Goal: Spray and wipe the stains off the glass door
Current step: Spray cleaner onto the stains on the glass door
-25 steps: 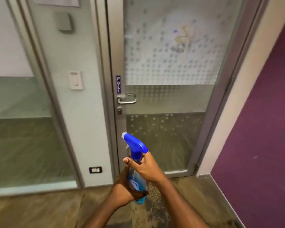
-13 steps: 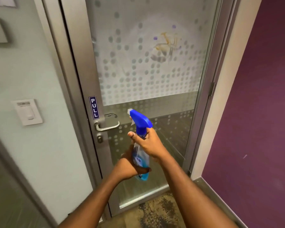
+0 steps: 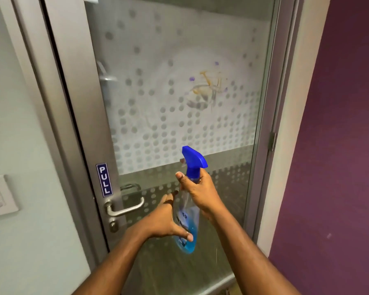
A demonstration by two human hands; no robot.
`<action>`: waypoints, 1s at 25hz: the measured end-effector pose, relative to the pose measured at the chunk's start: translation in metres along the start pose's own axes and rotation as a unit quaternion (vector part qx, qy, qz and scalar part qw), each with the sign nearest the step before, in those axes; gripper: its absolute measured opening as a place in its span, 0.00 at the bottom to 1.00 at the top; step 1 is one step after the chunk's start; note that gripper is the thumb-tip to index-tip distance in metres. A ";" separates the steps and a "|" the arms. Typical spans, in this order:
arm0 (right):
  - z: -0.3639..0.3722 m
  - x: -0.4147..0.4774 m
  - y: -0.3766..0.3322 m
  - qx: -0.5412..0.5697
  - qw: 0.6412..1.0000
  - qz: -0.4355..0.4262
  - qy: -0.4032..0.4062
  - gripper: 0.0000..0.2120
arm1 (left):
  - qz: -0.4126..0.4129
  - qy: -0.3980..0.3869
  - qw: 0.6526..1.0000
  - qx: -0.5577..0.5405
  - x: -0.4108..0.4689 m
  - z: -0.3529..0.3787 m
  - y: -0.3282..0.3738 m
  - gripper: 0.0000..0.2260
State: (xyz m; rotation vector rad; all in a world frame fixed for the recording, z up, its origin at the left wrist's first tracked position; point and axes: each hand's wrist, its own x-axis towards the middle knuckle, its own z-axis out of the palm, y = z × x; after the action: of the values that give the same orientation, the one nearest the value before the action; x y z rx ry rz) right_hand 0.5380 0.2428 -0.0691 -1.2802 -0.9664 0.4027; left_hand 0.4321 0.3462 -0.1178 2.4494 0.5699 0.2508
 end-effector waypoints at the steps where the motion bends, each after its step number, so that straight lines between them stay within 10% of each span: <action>1: -0.009 0.011 -0.001 0.009 1.000 -0.003 0.003 0.16 | -0.001 0.017 1.000 0.021 0.011 -0.012 0.004 0.64; 9: -0.083 0.119 -0.024 0.019 0.999 -0.013 0.022 0.23 | 0.039 0.409 0.870 0.272 0.132 -0.142 0.085 0.62; 25: -0.140 0.300 -0.092 0.033 0.998 -0.038 -0.042 0.19 | -0.080 0.403 0.822 0.394 0.266 -0.207 0.085 0.78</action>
State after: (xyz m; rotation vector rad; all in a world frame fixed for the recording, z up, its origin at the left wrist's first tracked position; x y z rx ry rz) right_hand 0.7949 0.3496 0.1318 -1.1705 -1.0604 0.4285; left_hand 0.6343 0.5122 0.1107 2.9655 1.4759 1.2278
